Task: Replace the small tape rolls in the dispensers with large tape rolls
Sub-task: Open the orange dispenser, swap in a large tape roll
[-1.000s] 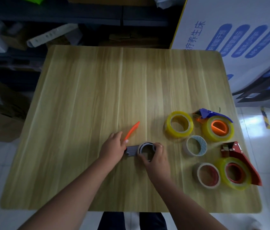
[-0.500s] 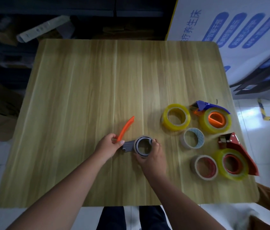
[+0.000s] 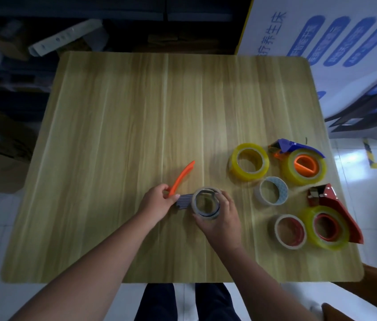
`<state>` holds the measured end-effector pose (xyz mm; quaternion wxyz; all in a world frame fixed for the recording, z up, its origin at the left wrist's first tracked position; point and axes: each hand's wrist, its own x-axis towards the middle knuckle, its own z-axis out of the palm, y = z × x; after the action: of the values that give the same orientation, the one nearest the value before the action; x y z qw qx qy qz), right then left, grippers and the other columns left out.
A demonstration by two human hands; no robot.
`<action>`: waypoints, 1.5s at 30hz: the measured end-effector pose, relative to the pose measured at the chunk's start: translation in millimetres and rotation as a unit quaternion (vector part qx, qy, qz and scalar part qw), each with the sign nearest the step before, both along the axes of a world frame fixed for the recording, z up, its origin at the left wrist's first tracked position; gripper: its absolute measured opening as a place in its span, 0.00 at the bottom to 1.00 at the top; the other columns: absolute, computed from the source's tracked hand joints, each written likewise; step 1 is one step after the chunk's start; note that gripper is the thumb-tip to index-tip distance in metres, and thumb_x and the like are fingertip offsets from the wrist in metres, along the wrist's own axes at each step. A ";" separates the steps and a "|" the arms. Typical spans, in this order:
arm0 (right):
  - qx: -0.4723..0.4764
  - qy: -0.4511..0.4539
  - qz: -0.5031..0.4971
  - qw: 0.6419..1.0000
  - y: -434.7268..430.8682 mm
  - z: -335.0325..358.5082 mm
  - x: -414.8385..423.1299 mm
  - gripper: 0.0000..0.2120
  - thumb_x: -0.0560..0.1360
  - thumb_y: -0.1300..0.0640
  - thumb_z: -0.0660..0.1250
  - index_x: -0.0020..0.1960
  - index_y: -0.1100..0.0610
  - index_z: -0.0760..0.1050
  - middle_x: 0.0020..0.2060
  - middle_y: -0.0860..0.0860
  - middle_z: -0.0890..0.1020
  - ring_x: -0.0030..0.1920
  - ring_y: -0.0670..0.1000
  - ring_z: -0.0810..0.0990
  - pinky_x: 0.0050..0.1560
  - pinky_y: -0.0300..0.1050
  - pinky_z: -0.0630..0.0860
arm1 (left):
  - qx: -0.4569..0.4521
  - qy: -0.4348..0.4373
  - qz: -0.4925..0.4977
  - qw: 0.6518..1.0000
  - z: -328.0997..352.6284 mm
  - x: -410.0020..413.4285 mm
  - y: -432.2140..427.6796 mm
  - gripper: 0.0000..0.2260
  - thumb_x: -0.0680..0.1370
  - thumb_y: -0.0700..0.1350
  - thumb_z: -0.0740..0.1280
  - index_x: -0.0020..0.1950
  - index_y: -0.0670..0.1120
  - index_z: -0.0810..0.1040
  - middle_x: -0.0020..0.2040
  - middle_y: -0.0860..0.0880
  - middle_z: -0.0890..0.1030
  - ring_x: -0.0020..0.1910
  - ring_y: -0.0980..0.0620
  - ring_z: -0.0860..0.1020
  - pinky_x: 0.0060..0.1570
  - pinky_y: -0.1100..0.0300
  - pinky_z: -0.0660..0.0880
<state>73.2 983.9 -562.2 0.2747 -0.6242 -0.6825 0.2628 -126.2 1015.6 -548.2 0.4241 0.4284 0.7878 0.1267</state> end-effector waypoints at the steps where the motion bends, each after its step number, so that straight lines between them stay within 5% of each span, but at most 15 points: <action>1: 0.001 0.002 0.005 1.000 -0.6 5.3 2.8 0.36 0.63 0.44 0.79 0.65 0.55 0.68 0.65 0.57 0.75 0.64 0.56 0.76 0.55 0.47 0.77 | 0.000 0.001 0.000 1.000 0.7 1.5 1.0 0.18 0.74 0.53 0.71 0.59 0.47 0.76 0.46 0.52 0.79 0.45 0.50 0.78 0.41 0.58 0.70; 7: 0.035 0.028 -0.016 0.999 11.5 38.1 29.7 0.38 0.66 0.42 0.76 0.69 0.57 0.69 0.65 0.56 0.72 0.66 0.53 0.72 0.60 0.45 0.72 | -0.008 0.000 -0.003 1.000 3.1 3.1 4.0 0.18 0.73 0.54 0.72 0.58 0.47 0.76 0.44 0.52 0.78 0.43 0.51 0.77 0.37 0.58 0.67; 14: -0.060 -0.101 -0.052 0.992 15.6 32.4 98.4 0.40 0.64 0.46 0.79 0.71 0.49 0.65 0.66 0.55 0.69 0.58 0.58 0.76 0.45 0.51 0.79 | -0.002 -0.001 0.001 1.000 1.2 2.7 3.1 0.18 0.73 0.53 0.72 0.58 0.47 0.76 0.47 0.49 0.79 0.45 0.48 0.78 0.43 0.56 0.72; 19: -0.071 -0.245 -0.040 0.966 5.1 22.5 119.1 0.35 0.67 0.37 0.73 0.70 0.48 0.68 0.65 0.57 0.72 0.63 0.62 0.71 0.63 0.62 0.70 | 0.004 0.003 0.001 1.000 1.9 3.9 1.1 0.16 0.74 0.52 0.72 0.57 0.46 0.77 0.46 0.49 0.79 0.44 0.49 0.77 0.41 0.58 0.69; 22: -0.063 -0.285 -0.013 0.956 -0.9 23.4 121.8 0.37 0.66 0.35 0.73 0.70 0.49 0.70 0.64 0.56 0.73 0.63 0.61 0.71 0.62 0.63 0.66 | 0.001 0.004 0.001 1.000 1.5 4.1 0.6 0.16 0.74 0.52 0.71 0.58 0.47 0.77 0.47 0.49 0.80 0.44 0.50 0.78 0.41 0.58 0.69; 37: -0.157 -0.354 0.069 0.920 -12.4 18.3 128.2 0.38 0.67 0.33 0.69 0.73 0.46 0.66 0.71 0.53 0.70 0.69 0.60 0.67 0.63 0.65 0.67 | -0.007 0.002 0.009 1.000 0.2 0.9 -4.5 0.18 0.75 0.53 0.70 0.61 0.46 0.76 0.51 0.48 0.81 0.47 0.49 0.80 0.43 0.57 0.71; 42: -0.099 -0.324 0.054 0.939 22.7 34.2 115.5 0.28 0.72 0.35 0.66 0.68 0.48 0.72 0.70 0.55 0.70 0.70 0.60 0.65 0.66 0.65 0.64 | 0.002 -0.024 0.026 0.999 -4.8 -4.4 -9.2 0.18 0.73 0.56 0.71 0.58 0.47 0.77 0.48 0.50 0.82 0.44 0.51 0.81 0.48 0.52 0.78; 45: -0.105 -0.297 0.050 0.948 74.0 44.0 98.3 0.29 0.77 0.40 0.63 0.74 0.48 0.64 0.73 0.52 0.67 0.74 0.57 0.61 0.71 0.60 0.59 | 0.000 -0.024 0.030 0.999 -5.5 -7.3 -10.9 0.20 0.73 0.58 0.70 0.59 0.49 0.77 0.47 0.52 0.82 0.45 0.52 0.81 0.49 0.51 0.78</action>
<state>171.6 1057.9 -518.2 -0.0211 -0.6642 -0.7322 0.1488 -133.5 1004.7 -553.7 0.4384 0.4016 0.7900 0.1498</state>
